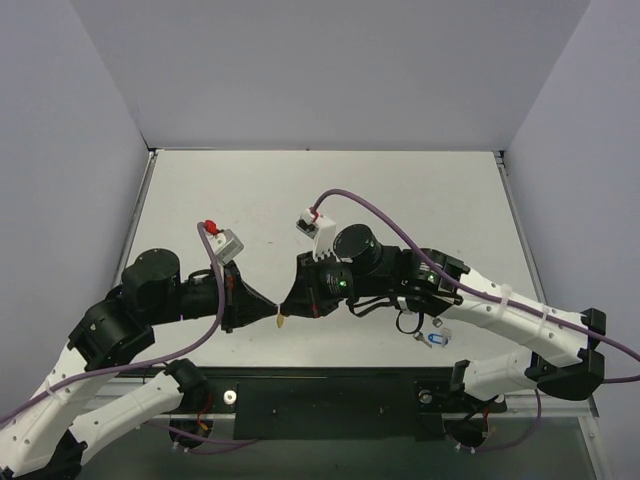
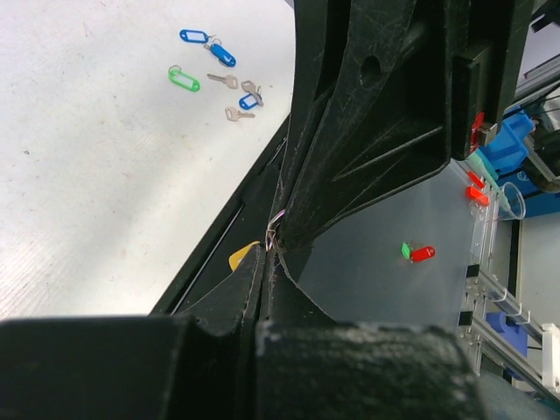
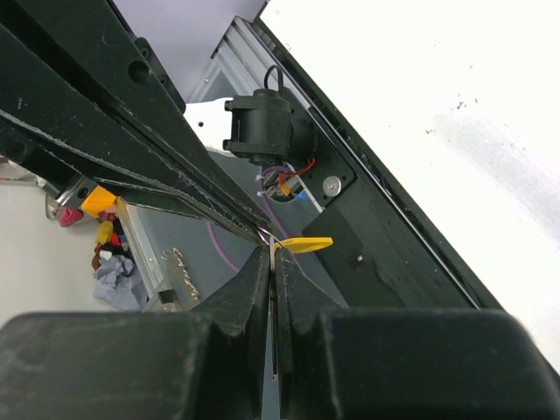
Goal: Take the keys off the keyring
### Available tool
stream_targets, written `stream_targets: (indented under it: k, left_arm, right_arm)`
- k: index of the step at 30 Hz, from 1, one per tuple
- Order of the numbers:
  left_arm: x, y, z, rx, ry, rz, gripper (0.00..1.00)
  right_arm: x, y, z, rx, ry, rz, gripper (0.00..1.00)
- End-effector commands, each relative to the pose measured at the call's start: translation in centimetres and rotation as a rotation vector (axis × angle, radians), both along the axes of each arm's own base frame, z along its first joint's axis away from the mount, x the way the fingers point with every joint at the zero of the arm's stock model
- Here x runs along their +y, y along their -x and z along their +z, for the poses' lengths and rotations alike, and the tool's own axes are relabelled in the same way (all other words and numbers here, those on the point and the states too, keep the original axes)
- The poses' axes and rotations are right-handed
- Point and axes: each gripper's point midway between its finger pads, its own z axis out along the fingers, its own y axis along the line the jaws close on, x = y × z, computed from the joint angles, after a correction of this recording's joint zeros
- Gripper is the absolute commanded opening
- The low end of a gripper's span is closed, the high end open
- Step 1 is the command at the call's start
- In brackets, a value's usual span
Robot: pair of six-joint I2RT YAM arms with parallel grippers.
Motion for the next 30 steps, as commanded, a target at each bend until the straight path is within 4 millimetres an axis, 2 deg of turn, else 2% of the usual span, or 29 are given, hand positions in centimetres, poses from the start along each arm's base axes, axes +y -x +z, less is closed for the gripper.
stream_targets:
  k: [1, 12, 15, 19, 20, 21, 22, 23, 24, 26, 27, 28, 29, 30]
  left_arm:
    - [-0.6, 0.9, 0.4, -0.017, -0.029, -0.1, 0.0]
    - [-1.1, 1.9, 0.1, -0.003, -0.078, -0.209, 0.0]
    - [-0.7, 1.2, 0.6, -0.033, -0.089, -0.16, 0.0]
    - [0.4, 0.3, 2.2, -0.086, -0.057, -0.048, 0.36]
    - [0.8, 0.4, 2.9, -0.101, -0.037, -0.027, 0.49]
    - [1.2, 0.0, 3.3, -0.116, -0.027, 0.012, 0.53]
    - [1.5, 0.1, 3.9, -0.123, -0.006, 0.032, 0.62]
    - [1.7, -0.1, 4.3, -0.132, 0.008, 0.054, 0.65]
    - [1.8, 0.0, 5.0, -0.134, 0.038, 0.067, 0.7]
    - [2.4, -0.3, 6.5, -0.15, 0.105, 0.124, 0.74]
    - [2.5, -0.4, 6.8, -0.152, 0.126, 0.143, 0.74]
    - [2.9, -0.2, 8.4, -0.167, 0.202, 0.163, 0.74]
    - [2.7, -0.1, 8.4, -0.161, 0.226, 0.161, 0.75]
    - [2.8, 0.6, 9.8, -0.174, 0.298, 0.144, 0.76]
  right_arm:
    - [2.1, -0.2, 4.3, -0.065, -0.13, 0.036, 0.0]
    - [2.9, -0.1, 4.1, -0.074, -0.1, 0.084, 0.0]
    - [2.8, 0.1, 3.3, -0.066, -0.09, 0.091, 0.0]
    - [2.1, 0.3, 2.9, -0.07, -0.105, 0.085, 0.0]
    - [1.8, 0.4, 3.2, -0.072, -0.118, 0.081, 0.0]
    - [1.7, 0.4, 2.8, -0.071, -0.114, 0.077, 0.0]
    - [1.4, 0.4, 3.2, -0.074, -0.131, 0.072, 0.0]
    - [1.3, 0.6, 3.0, -0.071, -0.132, 0.073, 0.0]
    - [1.1, 0.6, 3.6, -0.076, -0.153, 0.07, 0.0]
    - [0.8, 0.7, 3.9, -0.077, -0.171, 0.064, 0.0]
    - [0.9, 0.7, 4.0, -0.076, -0.182, 0.063, 0.0]
    - [0.7, 0.8, 4.4, -0.079, -0.198, 0.06, 0.0]
    - [0.7, 0.8, 4.5, -0.078, -0.21, 0.061, 0.0]
    - [0.5, 1.0, 5.0, -0.081, -0.227, 0.061, 0.0]
